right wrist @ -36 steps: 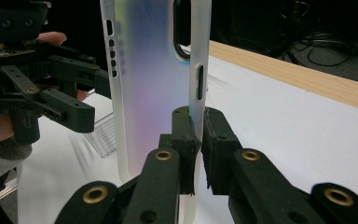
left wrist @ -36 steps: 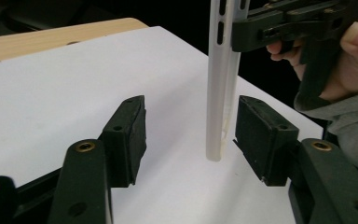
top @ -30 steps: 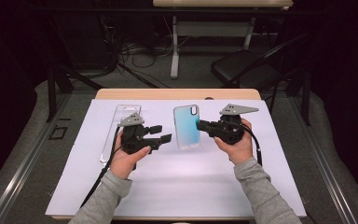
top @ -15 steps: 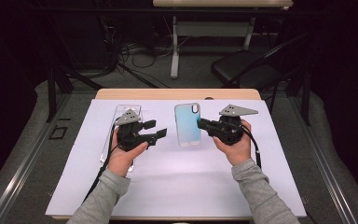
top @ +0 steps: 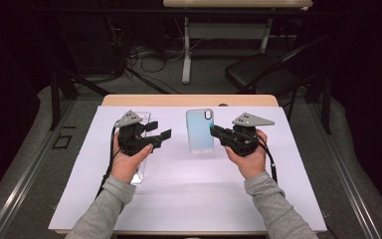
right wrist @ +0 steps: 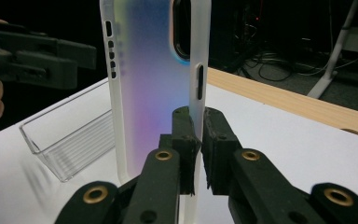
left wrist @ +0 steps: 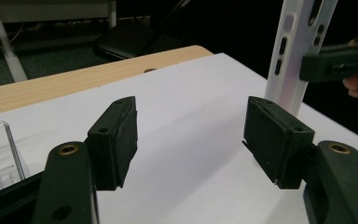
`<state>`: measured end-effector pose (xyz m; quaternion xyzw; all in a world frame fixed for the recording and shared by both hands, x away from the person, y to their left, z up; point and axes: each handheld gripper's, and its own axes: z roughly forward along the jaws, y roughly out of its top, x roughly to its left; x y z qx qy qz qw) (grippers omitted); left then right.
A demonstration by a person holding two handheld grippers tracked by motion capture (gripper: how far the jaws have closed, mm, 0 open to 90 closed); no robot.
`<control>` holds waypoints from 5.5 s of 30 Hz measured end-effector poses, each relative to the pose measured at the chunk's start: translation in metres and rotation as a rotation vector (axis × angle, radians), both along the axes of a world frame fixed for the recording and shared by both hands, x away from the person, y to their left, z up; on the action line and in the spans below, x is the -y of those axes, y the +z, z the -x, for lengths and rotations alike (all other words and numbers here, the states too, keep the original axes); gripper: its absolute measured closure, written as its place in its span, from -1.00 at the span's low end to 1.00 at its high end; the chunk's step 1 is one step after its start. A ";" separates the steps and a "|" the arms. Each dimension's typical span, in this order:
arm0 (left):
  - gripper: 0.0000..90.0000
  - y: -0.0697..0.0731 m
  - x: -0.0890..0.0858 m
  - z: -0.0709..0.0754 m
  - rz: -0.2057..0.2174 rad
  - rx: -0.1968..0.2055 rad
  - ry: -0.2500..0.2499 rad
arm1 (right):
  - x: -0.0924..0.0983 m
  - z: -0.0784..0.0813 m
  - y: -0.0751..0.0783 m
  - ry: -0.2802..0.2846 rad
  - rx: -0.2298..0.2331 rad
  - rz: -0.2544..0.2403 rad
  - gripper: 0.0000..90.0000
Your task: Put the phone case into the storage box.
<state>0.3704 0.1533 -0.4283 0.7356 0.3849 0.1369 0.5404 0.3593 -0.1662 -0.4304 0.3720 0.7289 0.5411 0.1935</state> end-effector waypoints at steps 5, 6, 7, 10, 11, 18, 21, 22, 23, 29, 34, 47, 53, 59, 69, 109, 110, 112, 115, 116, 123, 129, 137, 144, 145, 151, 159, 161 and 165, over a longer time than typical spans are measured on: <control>-0.32 0.004 -0.002 0.000 -0.001 0.006 0.029 | -0.003 0.001 -0.001 -0.019 0.009 0.002 0.87; -0.32 0.005 -0.001 0.001 -0.013 0.014 0.034 | -0.003 0.002 -0.002 -0.026 0.007 0.002 0.88; -0.32 0.007 0.000 0.002 -0.028 0.027 0.040 | -0.004 0.002 -0.002 -0.031 0.006 0.000 0.88; -0.30 0.009 0.001 0.002 -0.030 0.029 0.039 | -0.004 0.002 -0.003 -0.043 0.004 -0.002 0.88; -0.30 0.010 0.002 0.002 -0.032 0.030 0.041 | -0.004 0.002 -0.003 -0.048 0.001 -0.001 0.88; -0.28 0.015 0.009 0.002 -0.043 0.042 0.037 | -0.004 0.002 -0.004 -0.076 -0.003 -0.008 0.88; -0.27 0.018 0.012 0.002 -0.043 0.040 0.032 | -0.004 0.002 -0.005 -0.090 -0.002 -0.009 0.88; -0.27 0.018 0.013 0.002 -0.043 0.041 0.030 | -0.004 0.002 -0.006 -0.095 -0.001 -0.010 0.88; -0.27 0.020 0.014 0.001 -0.046 0.041 0.030 | -0.004 0.002 -0.006 -0.095 -0.001 -0.010 0.88; -0.26 0.023 0.019 -0.001 -0.046 0.041 0.028 | -0.003 0.001 -0.008 -0.120 -0.022 -0.022 0.88; -0.25 0.025 0.023 -0.002 -0.045 0.037 0.027 | -0.003 0.001 -0.009 -0.133 -0.018 -0.021 0.88; -0.15 0.029 0.038 -0.007 -0.053 0.031 0.021 | -0.003 0.001 -0.010 -0.184 -0.023 -0.015 0.88; -0.15 0.031 0.043 -0.010 -0.063 0.035 0.022 | -0.003 0.001 -0.010 -0.206 -0.020 -0.016 0.88; -0.10 0.030 0.046 -0.012 -0.067 0.037 0.022 | -0.005 0.004 -0.010 -0.225 -0.006 -0.004 0.88; -0.04 0.026 0.053 -0.015 -0.062 0.026 0.014 | -0.008 0.006 -0.011 -0.222 -0.015 -0.009 0.88; 0.56 0.017 0.066 -0.015 0.017 -0.002 -0.018 | -0.024 0.011 -0.019 -0.172 -0.032 -0.002 0.88; 0.56 0.017 0.066 -0.015 0.015 -0.002 -0.016 | -0.024 0.011 -0.019 -0.172 -0.032 -0.002 0.88; 0.59 0.017 0.066 -0.015 0.013 -0.002 -0.015 | -0.024 0.011 -0.019 -0.172 -0.032 -0.003 0.88; 0.65 0.018 0.065 -0.015 0.008 -0.001 -0.014 | -0.024 0.011 -0.019 -0.171 -0.030 -0.002 0.88; 0.69 0.018 0.065 -0.015 0.008 -0.002 -0.013 | -0.023 0.011 -0.018 -0.170 -0.031 0.000 0.88; 0.75 0.018 0.064 -0.015 0.007 -0.001 -0.016 | -0.023 0.011 -0.018 -0.170 -0.030 -0.002 0.88; 0.78 0.019 0.063 -0.015 0.013 -0.004 -0.022 | -0.023 0.012 -0.018 -0.170 -0.030 -0.004 0.88; 0.84 0.019 0.061 -0.017 0.022 -0.012 -0.033 | -0.022 0.011 -0.018 -0.170 -0.031 -0.010 0.88; 0.85 0.020 0.060 -0.017 0.031 -0.013 -0.037 | -0.021 0.011 -0.018 -0.169 -0.030 -0.016 0.88; 0.85 0.020 0.060 -0.017 0.032 -0.013 -0.037 | -0.021 0.011 -0.018 -0.169 -0.030 -0.017 0.88; 0.86 0.020 0.059 -0.017 0.034 -0.011 -0.041 | -0.021 0.011 -0.017 -0.167 -0.028 -0.019 0.88; 0.86 0.020 0.059 -0.018 0.039 -0.020 -0.043 | -0.021 0.010 -0.018 -0.167 -0.028 -0.019 0.88; 0.86 0.020 0.058 -0.019 0.041 -0.022 -0.044 | -0.021 0.010 -0.018 -0.167 -0.028 -0.019 0.88; 0.86 0.020 0.058 -0.019 0.045 -0.022 -0.045 | -0.021 0.010 -0.018 -0.166 -0.027 -0.018 0.88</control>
